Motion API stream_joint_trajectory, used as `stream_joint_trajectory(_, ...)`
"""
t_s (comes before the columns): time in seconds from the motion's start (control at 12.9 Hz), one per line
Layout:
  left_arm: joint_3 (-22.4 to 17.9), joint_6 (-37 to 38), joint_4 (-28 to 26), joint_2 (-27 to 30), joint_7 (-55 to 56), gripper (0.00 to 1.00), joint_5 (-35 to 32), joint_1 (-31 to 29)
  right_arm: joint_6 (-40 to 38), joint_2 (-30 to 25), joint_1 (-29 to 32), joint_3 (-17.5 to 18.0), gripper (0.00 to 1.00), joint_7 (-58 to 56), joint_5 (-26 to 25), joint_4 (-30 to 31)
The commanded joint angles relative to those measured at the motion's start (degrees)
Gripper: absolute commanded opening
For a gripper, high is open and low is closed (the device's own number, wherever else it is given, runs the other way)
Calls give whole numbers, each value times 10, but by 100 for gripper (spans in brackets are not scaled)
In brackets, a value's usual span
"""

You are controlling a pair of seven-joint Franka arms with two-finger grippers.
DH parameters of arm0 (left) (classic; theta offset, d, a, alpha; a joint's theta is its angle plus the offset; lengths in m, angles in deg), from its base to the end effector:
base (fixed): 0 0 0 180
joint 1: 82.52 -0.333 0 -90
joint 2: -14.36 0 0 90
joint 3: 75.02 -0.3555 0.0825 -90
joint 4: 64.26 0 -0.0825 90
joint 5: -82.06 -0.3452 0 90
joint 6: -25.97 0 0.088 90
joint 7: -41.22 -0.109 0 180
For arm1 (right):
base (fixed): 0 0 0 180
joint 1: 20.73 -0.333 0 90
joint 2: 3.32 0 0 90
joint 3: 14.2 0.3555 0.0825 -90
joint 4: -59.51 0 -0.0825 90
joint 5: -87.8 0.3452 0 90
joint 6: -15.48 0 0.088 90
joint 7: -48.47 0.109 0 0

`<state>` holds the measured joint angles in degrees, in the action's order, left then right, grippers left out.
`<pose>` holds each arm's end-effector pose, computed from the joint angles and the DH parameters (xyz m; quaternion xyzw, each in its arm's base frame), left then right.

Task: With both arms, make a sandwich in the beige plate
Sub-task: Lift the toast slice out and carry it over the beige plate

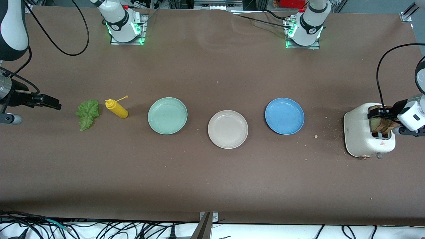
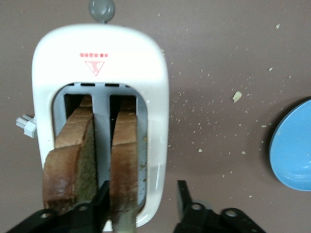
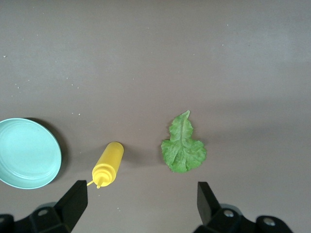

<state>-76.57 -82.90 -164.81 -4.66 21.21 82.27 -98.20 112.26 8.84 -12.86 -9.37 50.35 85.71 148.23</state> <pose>0.5746 0.1762 0.4202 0.9954 -0.0237 -0.0892 0.0271 0.5886 -0.0401 0.5644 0.9985 -0.0407 -0.0355 0.0088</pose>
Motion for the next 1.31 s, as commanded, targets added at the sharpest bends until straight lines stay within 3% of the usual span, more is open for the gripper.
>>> stream_joint_trajectory(0.0,4,-5,-5,4,-28,18,1,-15,-2,-13,2,2,100,-6,2,12)
stream_joint_trajectory(0.08,4,-2,-2,6,-34,1,1,-17,0,-13,1,2,100,-6,2,12)
stream_joint_trajectory(0.31,7,38,11,9,-50,0,-6,-17,1,-12,2,2,100,-7,3,12)
stream_joint_trajectory(0.77,8,176,161,13,-64,0,21,-8,0,-9,4,2,100,-7,7,12)
stream_joint_trajectory(0.93,8,227,203,11,-64,0,69,-8,-1,-9,3,2,100,-7,7,12)
stream_joint_trajectory(1.24,8,284,207,-10,-62,0,237,4,0,-9,4,1,100,-7,9,12)
